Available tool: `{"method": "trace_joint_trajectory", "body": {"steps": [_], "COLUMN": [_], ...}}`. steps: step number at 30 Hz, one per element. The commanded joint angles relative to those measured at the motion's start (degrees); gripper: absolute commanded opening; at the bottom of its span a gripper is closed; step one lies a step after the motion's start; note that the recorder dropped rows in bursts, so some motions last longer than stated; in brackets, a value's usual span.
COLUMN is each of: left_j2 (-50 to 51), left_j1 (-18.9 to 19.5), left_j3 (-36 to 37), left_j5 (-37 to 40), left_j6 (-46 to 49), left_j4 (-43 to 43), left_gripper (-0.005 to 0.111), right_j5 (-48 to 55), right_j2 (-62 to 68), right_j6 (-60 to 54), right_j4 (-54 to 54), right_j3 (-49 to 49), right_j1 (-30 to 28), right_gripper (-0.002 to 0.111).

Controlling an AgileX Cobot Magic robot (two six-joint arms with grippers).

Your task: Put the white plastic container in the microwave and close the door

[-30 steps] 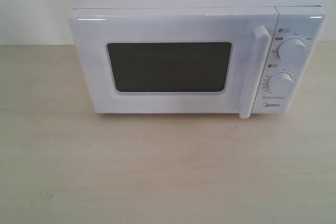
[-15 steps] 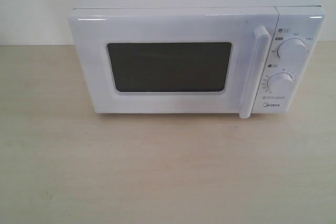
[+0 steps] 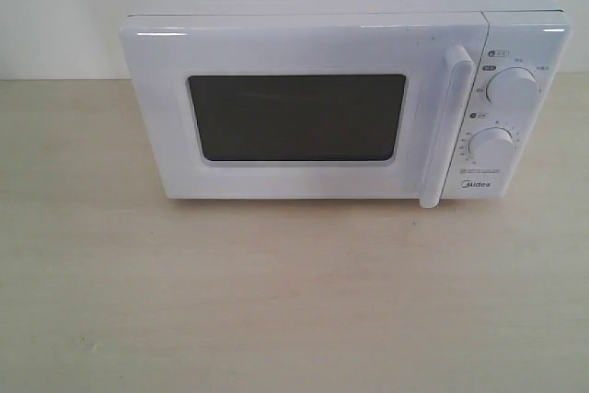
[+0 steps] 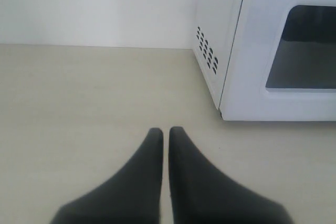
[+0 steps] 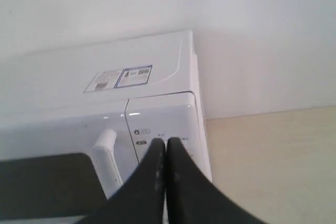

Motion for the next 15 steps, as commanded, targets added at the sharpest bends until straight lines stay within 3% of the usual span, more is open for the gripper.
{"method": "trace_joint_trajectory", "body": {"steps": [1, 8, 15], "left_j2": [-0.17, -0.17, -0.17], "left_j1": [-0.45, -0.45, -0.45], "left_j3": [0.19, 0.19, 0.19], "left_j5": [0.31, 0.31, 0.31], "left_j6": [-0.5, -0.5, -0.5], "left_j4": [0.17, 0.17, 0.17], "left_gripper": [0.004, 0.004, 0.004], "right_j5": [13.92, 29.82, 35.16], "right_j2": [-6.93, -21.91, -29.11], "right_j6": [2.86, 3.76, 6.18], "right_j4": [-0.05, -0.05, -0.05], "right_j3": [5.02, 18.67, 23.81], "right_j1": [-12.07, -25.44, -29.11], "right_gripper": [0.0, 0.0, 0.0]}}
